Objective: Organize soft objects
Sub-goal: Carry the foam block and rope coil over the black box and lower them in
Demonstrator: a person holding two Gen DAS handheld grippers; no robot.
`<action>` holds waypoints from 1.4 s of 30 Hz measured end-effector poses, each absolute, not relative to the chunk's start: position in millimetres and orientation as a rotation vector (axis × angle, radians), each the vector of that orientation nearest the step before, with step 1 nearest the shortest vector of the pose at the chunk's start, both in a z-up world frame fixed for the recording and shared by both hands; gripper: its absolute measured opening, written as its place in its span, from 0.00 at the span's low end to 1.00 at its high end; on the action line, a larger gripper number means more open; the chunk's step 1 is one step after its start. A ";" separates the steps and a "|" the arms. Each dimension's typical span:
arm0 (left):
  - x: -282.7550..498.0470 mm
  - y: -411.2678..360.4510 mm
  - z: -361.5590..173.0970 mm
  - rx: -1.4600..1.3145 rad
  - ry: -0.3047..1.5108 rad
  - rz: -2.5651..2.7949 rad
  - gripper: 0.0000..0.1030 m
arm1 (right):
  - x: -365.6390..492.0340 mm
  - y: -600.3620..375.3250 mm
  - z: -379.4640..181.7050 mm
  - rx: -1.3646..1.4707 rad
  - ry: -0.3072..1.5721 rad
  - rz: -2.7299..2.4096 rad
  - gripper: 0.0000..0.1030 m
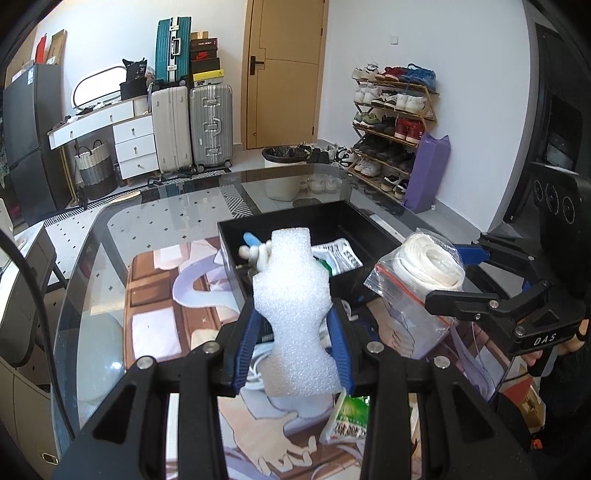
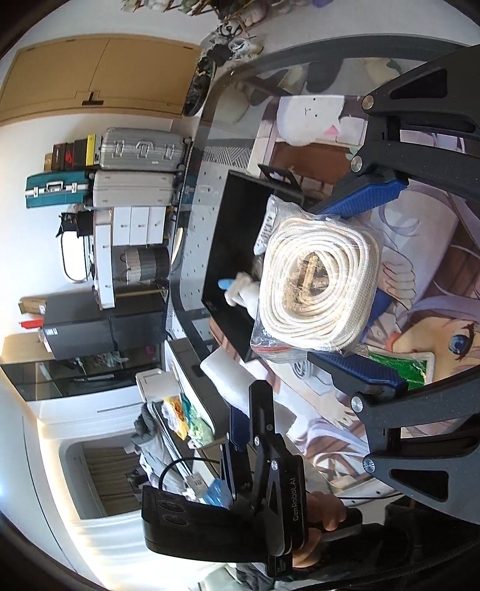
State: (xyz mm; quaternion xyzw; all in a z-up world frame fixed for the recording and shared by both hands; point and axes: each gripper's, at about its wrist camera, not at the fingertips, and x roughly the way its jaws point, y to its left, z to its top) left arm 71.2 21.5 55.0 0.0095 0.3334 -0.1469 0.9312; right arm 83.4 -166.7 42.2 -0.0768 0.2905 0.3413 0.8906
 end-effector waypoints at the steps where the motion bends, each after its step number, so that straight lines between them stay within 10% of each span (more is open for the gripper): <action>1: 74.0 21.6 55.9 0.020 0.682 -0.296 0.35 | 86.1 -167.2 42.4 -0.156 0.604 0.702 0.67; 42: 179.6 0.9 51.1 0.065 0.737 -0.298 0.35 | 193.7 -111.3 29.4 -0.271 0.694 0.652 0.67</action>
